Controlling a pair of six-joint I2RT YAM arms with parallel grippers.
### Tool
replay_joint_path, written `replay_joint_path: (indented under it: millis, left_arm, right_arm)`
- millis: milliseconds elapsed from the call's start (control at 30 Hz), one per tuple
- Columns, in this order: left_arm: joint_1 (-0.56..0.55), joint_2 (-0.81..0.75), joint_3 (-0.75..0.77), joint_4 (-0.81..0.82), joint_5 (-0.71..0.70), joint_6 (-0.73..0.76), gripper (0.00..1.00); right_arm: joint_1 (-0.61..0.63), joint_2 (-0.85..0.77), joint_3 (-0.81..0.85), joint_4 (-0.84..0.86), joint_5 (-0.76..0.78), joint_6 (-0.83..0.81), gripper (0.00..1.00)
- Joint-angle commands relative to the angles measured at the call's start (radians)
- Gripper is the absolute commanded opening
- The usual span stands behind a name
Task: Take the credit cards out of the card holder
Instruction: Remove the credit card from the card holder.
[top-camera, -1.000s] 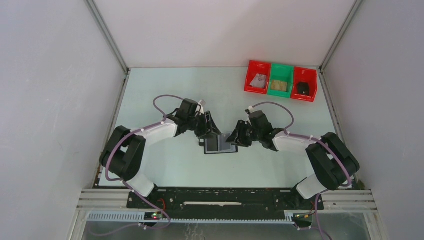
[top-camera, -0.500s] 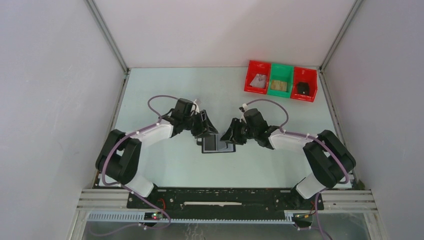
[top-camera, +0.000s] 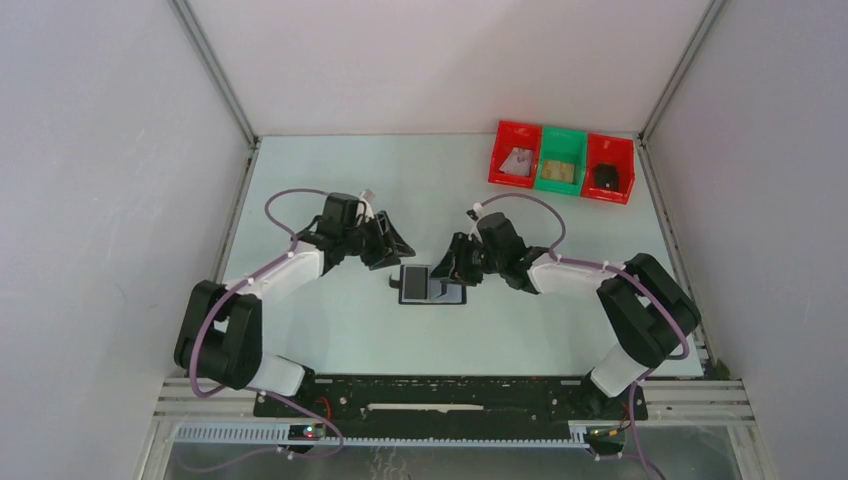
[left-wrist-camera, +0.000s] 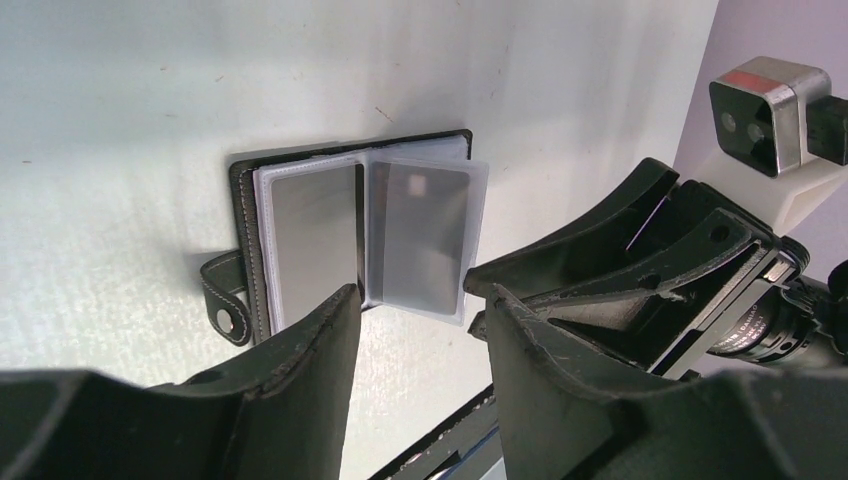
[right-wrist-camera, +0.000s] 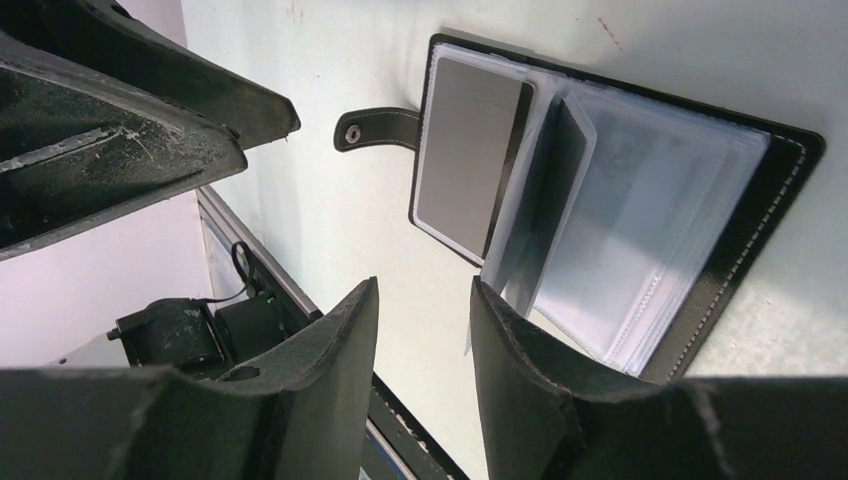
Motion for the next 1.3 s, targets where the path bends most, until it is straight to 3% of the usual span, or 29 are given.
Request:
replay_joint_path:
  millis: [0,833,1167,1267]
  left_arm:
    - [0.017,-0.051,-0.033,-0.013,-0.005,0.033,0.54]
    - [0.036,-0.079,-0.071,0.002,0.009,0.033,0.54]
    - [0.037,-0.077,-0.097,0.027,0.015,0.024,0.55]
    - [0.036,-0.074,-0.115,0.044,0.024,0.015,0.54]
  right_arm:
    - [0.015,0.020,0.053,0.021,-0.007,0.005,0.48]
    - [0.037,0.131,0.114,0.021,0.001,0.006,0.48]
    - [0.060,0.187,0.178,-0.049,0.086,-0.033,0.50]
    - [0.061,0.197,0.188,-0.059,0.094,-0.031,0.42]
